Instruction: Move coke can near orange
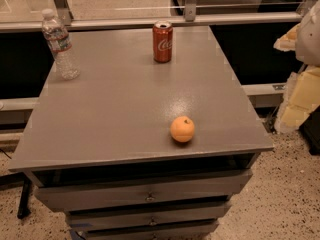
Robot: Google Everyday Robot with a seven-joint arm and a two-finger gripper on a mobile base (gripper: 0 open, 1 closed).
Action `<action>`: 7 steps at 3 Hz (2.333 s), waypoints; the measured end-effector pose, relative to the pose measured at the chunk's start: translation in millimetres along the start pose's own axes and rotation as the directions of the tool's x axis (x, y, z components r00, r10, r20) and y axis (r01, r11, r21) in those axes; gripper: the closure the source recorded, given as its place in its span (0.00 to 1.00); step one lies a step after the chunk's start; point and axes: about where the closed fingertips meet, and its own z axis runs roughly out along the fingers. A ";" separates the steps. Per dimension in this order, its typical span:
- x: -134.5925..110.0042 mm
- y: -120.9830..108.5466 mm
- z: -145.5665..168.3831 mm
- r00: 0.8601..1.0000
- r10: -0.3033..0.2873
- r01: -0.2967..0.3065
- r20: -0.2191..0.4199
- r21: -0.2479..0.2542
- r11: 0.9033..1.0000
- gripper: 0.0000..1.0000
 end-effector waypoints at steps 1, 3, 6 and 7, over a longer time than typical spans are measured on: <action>0.0 0.0 0.0 1.000 0.000 0.000 0.000 0.000 1.000 0.00; -28.5 -23.3 27.4 0.987 0.031 -0.030 0.159 -0.009 1.000 0.00; -114.6 -112.6 80.6 0.869 0.081 -0.116 0.488 0.042 0.992 0.00; -132.0 -141.4 102.7 0.794 0.140 -0.194 0.592 0.027 0.981 0.00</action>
Offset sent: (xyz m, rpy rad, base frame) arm 0.0159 0.0095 -0.0176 0.1438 0.0156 -0.0032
